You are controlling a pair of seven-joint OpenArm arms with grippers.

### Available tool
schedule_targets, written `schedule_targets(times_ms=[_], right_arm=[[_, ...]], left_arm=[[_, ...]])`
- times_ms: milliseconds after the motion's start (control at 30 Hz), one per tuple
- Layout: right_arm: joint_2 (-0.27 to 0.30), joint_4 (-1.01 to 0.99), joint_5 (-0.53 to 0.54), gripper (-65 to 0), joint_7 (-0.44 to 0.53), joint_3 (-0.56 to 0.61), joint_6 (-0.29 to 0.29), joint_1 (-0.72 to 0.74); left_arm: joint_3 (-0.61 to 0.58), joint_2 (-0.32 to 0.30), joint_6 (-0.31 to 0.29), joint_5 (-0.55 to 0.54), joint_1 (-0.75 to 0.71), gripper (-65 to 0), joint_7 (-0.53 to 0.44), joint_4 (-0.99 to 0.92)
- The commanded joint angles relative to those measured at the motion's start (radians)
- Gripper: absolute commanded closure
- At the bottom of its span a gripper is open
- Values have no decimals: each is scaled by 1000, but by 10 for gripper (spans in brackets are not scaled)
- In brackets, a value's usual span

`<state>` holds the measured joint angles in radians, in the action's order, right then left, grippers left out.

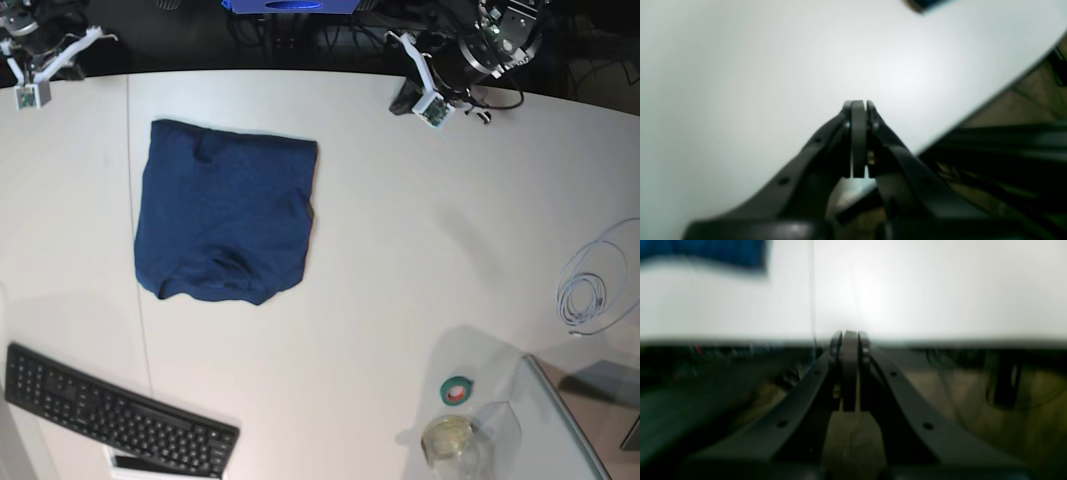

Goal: Layout the t-shirt on the table in an organized manner, then fold the t-shirt properly

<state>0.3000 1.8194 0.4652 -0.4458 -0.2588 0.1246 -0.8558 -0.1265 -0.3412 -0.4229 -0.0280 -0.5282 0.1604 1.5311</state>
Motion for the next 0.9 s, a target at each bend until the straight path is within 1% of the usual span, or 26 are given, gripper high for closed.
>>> schedule_targets(times_ms=[0,100,133,267,400,500,533,567,633,667,733,800,867], right_arm=[[-3,-8,-3,-14,12,5,-3,-26],[-9,-108,-3,-14,12,42,-3,-38],[-8,-165,-3,-14,12,71,-3,-33],[-5,-393,-4,-14,12,221,-3,25],[44,-703,-4,-14,18,415,-3,172],[74,-979,-4,-14,31,609,-3,344],[74,-1081,-4,-14,63,683,-3,401],[72,-1182,-4,-15,124,758,-3,456],[60,-1360,-4,-20,259,886,-3,534],[37,-1457,-4,-20,339,967,-3,570],[-18,-1622,-3,-21,499,1096,-4,622],[-65,-1717,-1,-21,620,1188,-7,631],[-77,-1740,2,-21,724,1231,-7,625]], left_arm=[[-17,-11,-9,-5,-20,0,-14,-8],[-51,-12,-9,-5,-39,0,-22,-86],[-63,-12,-9,-3,-43,0,-46,-126],[-118,-12,-6,-3,-51,0,-196,-310],[-181,3,-6,-3,-14,0,-308,-596],[-221,77,-6,-3,81,0,-420,-910],[-233,101,-6,-3,130,0,-465,-1042],[-252,133,-6,-3,184,0,-506,-1187],[-287,189,-6,-3,273,0,-574,-1418],[-309,216,-6,-3,310,0,-611,-1513],[-328,244,-6,-10,329,0,-654,-1531],[-328,248,-4,-13,328,0,-643,-1531],[-327,245,0,-16,306,0,-625,-1493]])
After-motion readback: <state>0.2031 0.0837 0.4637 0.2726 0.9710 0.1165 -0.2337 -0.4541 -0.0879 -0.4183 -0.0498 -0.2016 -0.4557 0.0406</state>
